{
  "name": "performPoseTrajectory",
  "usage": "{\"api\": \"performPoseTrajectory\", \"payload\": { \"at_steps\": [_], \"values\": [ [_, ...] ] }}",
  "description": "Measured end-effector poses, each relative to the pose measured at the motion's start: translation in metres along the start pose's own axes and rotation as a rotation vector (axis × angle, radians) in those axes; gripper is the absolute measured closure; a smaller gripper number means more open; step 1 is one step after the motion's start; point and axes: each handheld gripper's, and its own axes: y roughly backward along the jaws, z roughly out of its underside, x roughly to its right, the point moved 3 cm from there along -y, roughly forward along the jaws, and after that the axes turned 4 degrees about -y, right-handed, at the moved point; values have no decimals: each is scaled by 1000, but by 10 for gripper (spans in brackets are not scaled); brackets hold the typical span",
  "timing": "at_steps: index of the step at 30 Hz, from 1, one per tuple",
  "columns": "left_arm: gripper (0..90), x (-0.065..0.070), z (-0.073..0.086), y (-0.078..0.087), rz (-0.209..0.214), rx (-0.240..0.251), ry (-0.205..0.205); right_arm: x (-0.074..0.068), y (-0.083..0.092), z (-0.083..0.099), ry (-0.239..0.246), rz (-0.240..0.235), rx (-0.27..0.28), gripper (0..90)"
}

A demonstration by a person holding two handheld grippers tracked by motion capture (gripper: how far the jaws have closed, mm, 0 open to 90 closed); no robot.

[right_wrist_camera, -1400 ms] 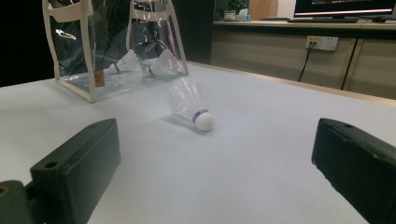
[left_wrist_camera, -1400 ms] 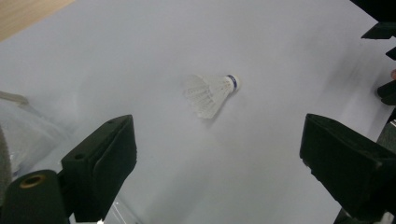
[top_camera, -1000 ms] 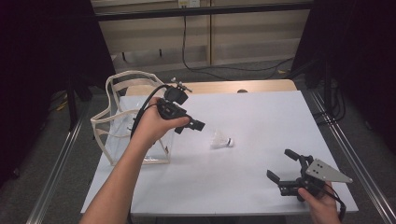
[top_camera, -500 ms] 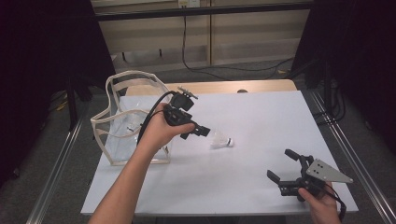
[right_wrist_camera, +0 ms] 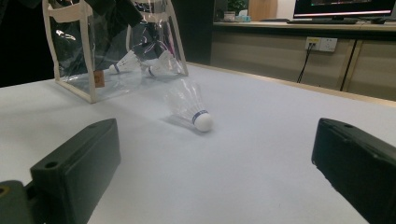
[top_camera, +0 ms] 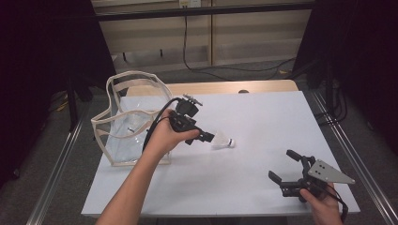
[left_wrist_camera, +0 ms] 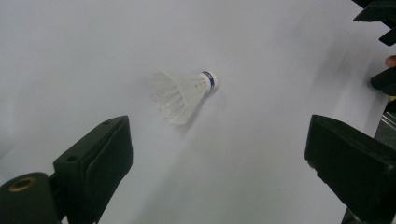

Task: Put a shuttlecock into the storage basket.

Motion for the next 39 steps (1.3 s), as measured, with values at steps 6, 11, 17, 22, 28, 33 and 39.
{"api": "performPoseTrajectory", "payload": {
  "at_steps": [6,11,17,22,28,33,39],
  "values": [
    [69,-1,5,-9,6,-11,-15,0,0,0,-1,1,0,7],
    [68,-1,9,-17,3,-18,-13,0,0,0,1,1,-1,7],
    [68,-2,13,-26,6,-19,-5,0,0,0,-1,0,0,7],
    [67,-5,17,-31,-2,-18,-5,0,0,0,2,0,-1,8],
    [69,-6,21,-37,-9,-17,-5,0,0,0,3,1,-1,7],
    [74,-7,23,-42,-23,-17,-5,0,0,0,3,2,0,7],
    [83,-10,27,-48,-32,-7,4,0,0,0,-1,2,1,7]
  ]
}}
